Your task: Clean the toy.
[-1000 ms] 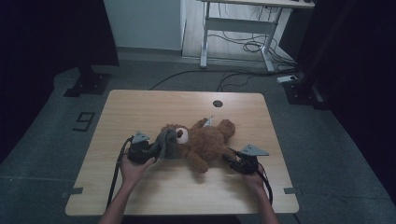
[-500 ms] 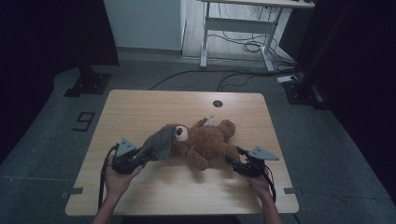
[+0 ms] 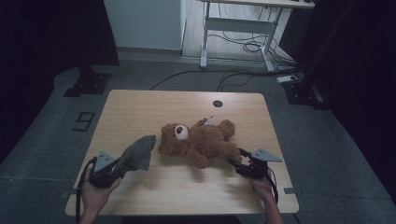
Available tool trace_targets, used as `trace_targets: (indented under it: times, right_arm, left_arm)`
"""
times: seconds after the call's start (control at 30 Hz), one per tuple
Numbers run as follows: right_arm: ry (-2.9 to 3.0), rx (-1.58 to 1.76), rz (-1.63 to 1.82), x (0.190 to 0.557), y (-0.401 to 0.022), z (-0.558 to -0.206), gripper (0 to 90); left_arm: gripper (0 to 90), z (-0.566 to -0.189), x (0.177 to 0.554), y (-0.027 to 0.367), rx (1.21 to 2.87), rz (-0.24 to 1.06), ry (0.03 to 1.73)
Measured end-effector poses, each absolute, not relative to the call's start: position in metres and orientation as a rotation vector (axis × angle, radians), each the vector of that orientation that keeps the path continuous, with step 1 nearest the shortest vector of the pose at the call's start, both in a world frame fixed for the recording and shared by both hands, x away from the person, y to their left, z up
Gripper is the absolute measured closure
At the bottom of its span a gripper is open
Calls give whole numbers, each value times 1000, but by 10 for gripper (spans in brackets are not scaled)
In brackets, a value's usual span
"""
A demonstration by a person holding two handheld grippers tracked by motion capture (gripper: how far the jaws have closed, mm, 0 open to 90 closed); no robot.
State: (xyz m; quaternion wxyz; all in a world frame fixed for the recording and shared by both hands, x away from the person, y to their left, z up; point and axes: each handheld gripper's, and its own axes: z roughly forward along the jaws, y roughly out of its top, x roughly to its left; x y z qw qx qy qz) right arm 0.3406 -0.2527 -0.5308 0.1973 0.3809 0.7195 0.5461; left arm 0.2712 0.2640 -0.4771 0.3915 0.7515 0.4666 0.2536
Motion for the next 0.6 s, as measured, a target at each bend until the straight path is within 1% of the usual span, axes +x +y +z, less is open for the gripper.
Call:
trace_targets:
  times: [0.13, 0.27, 0.6]
  right_arm:
    - [2027, 1070, 1529, 340, -253, -531, 350]
    - [2028, 1079, 1527, 340, -253, -532, 341]
    - [2050, 1093, 1526, 341, -254, -534, 331]
  left_arm:
    - [741, -487, 265, 278, 1916, 642, 1231]
    - [734, -497, 262, 286, 1960, 643, 1268]
    - [713, -525, 257, 286, 2054, 664, 1313]
